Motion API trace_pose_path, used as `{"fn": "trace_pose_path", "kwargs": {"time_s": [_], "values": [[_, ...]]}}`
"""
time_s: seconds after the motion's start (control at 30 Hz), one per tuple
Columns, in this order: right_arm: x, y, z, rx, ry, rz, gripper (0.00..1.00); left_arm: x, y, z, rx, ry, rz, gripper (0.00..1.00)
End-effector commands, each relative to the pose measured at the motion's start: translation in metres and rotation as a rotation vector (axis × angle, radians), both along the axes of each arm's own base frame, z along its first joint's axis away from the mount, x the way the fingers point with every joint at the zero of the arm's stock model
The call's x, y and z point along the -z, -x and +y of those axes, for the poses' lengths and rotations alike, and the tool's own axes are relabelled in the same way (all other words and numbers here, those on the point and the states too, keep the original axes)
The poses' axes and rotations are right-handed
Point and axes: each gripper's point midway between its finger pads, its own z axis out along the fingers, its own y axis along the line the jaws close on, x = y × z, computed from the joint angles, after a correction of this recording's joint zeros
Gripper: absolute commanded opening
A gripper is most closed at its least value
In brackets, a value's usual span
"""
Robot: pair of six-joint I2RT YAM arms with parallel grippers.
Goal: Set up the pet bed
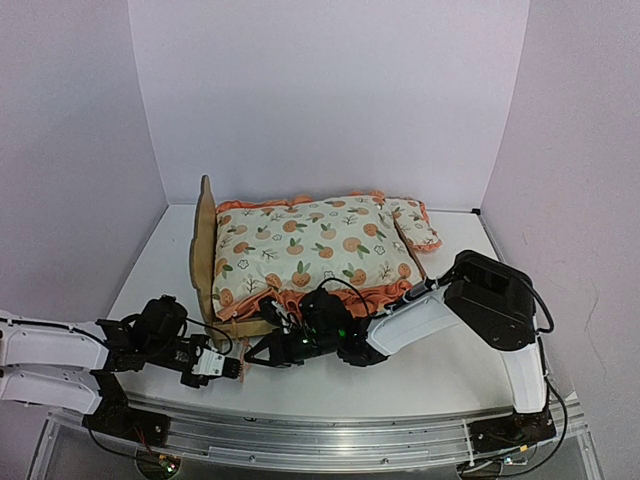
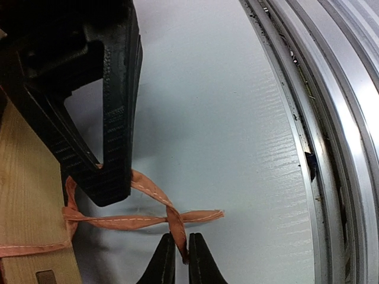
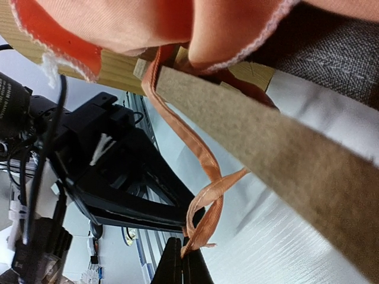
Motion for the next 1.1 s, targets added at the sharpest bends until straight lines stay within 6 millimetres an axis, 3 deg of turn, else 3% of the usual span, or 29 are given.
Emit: {"fn": "trace_pose_path", "kwargs": {"time_s": [0.0, 0.2, 0.33, 0.47, 0.53, 0.67, 0.77, 0.9, 1.07], "values": [[-0.023, -0.01, 0.005, 0.023, -0.047, -0.018, 0.0, -0.029, -0.005, -0.011, -0.009, 0.074, -0.012, 0.03], [-0.021, -0.011, 0.002, 0.035, -0.037, -0.019, 0.02, -0.039, -0.008, -0.012, -0.064, 0.097, 0.032, 0.0], [-0.022, -0.006, -0.009, 0.029, -0.027, -0.052, 0.16, -0.041, -0.022, -0.009, -0.18, 0.067, 0.078, 0.0], [-0.024, 0.006, -0.032, -0.007, 0.01, -0.163, 0.37, -0.045, -0.036, -0.004, -0.301, 0.03, 0.119, 0.0], [-0.022, 0.015, -0.041, -0.055, 0.051, -0.232, 0.42, -0.05, -0.038, -0.003, -0.344, 0.03, 0.149, 0.0], [-0.026, 0.021, -0.05, -0.121, 0.101, -0.371, 0.44, -0.059, -0.034, -0.004, -0.389, 0.049, 0.235, 0.0], [-0.035, 0.009, -0.048, -0.106, 0.111, -0.505, 0.41, -0.061, -0.035, -0.005, -0.416, 0.058, 0.265, 0.0], [-0.045, -0.015, -0.033, -0.044, 0.116, -0.634, 0.34, -0.06, -0.041, -0.005, -0.449, 0.048, 0.265, 0.0], [-0.044, -0.021, -0.01, -0.062, 0.059, -0.682, 0.31, -0.059, -0.047, -0.003, -0.477, 0.042, 0.251, 0.0]]}}
